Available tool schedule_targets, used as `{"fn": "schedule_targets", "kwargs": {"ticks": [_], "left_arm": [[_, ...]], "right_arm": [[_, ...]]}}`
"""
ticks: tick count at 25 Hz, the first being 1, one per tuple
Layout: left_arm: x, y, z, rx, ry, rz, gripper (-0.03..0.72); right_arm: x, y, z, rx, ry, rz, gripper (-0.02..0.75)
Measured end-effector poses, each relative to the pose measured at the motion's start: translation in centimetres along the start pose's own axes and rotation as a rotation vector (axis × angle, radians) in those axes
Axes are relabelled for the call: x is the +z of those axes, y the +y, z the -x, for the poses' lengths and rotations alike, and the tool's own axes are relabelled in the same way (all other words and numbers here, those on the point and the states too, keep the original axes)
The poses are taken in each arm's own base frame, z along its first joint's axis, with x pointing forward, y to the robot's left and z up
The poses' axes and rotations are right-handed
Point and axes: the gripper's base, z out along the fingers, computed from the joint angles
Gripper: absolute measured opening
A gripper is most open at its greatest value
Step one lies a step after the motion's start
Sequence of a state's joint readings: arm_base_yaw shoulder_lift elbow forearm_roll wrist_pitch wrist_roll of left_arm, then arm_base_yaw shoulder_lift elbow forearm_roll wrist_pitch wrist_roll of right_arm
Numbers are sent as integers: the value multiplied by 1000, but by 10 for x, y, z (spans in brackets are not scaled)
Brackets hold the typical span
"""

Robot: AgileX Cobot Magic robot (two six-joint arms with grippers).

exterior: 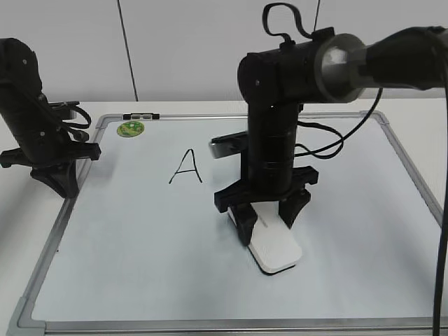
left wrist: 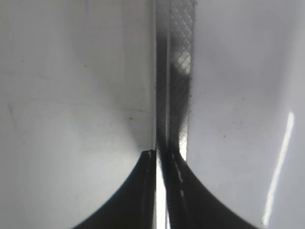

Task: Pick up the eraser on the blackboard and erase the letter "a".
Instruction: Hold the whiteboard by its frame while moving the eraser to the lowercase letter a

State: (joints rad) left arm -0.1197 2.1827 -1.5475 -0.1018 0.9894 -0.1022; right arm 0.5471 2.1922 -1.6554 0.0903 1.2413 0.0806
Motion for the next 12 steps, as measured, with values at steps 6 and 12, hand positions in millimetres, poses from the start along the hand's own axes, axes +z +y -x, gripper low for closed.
{"fn": "schedule_targets", "kwargs": {"ticks": [6,12], "left_arm": [[0,0,0,0,0,0,28],[0,0,0,0,0,0,28]], "right_arm": [[-7,-50,5,110,-31,-25,523],[-22,-92,0,187,-77,-74,522]]}}
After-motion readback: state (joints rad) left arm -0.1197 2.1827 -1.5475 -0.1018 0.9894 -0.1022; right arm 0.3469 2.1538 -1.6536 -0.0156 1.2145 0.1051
